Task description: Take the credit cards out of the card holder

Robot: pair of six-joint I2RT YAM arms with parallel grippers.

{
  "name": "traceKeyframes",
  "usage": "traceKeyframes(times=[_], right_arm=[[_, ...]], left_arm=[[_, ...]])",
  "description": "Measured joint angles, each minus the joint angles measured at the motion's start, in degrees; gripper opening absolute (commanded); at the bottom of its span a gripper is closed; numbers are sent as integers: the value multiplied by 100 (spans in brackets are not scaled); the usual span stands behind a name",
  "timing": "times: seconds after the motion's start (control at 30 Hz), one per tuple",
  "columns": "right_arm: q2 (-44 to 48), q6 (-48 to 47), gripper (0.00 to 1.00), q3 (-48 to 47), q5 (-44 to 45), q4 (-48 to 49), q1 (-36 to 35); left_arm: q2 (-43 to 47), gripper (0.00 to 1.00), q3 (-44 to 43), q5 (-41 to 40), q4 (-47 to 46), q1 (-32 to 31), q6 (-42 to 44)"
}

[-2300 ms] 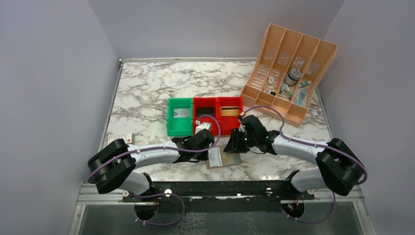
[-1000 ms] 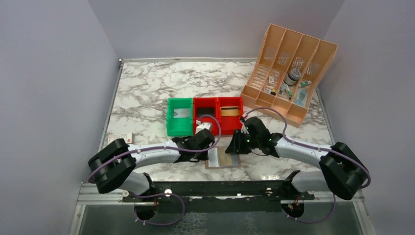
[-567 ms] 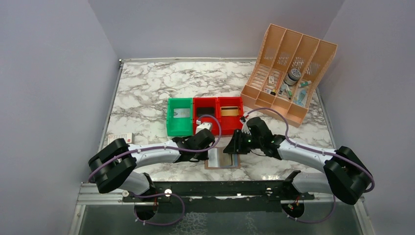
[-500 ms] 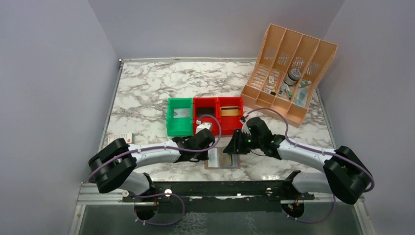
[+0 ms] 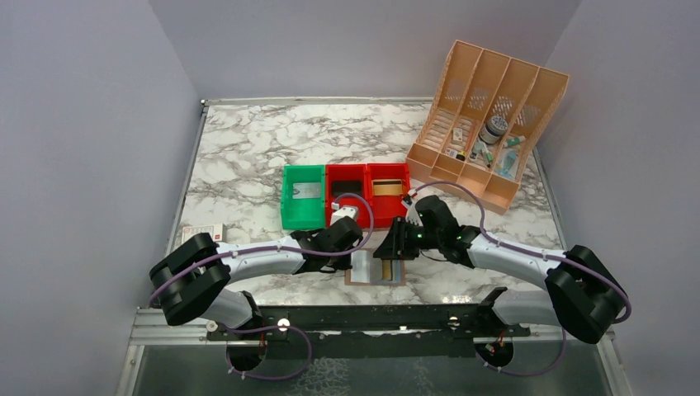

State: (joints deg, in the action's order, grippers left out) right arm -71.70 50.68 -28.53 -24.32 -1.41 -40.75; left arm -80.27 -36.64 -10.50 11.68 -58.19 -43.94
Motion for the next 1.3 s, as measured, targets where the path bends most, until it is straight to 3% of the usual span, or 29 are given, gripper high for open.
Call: traceKeyframes(times=[0.37, 0.77, 1.0, 1.3], right_arm=[[-85, 282, 36, 52, -560, 481, -7], [-800, 330, 37, 26, -1060, 1040, -11], [-1104, 306, 38, -179, -1200, 1172, -11], [-894, 118, 38, -205, -782, 721, -11]], left_arm=[[2, 15, 0, 2, -4, 0, -2], [28, 16, 0, 151, -4, 0, -33], [219, 21, 52, 173, -2, 0, -133], [741, 34, 107, 15, 289, 0, -286]])
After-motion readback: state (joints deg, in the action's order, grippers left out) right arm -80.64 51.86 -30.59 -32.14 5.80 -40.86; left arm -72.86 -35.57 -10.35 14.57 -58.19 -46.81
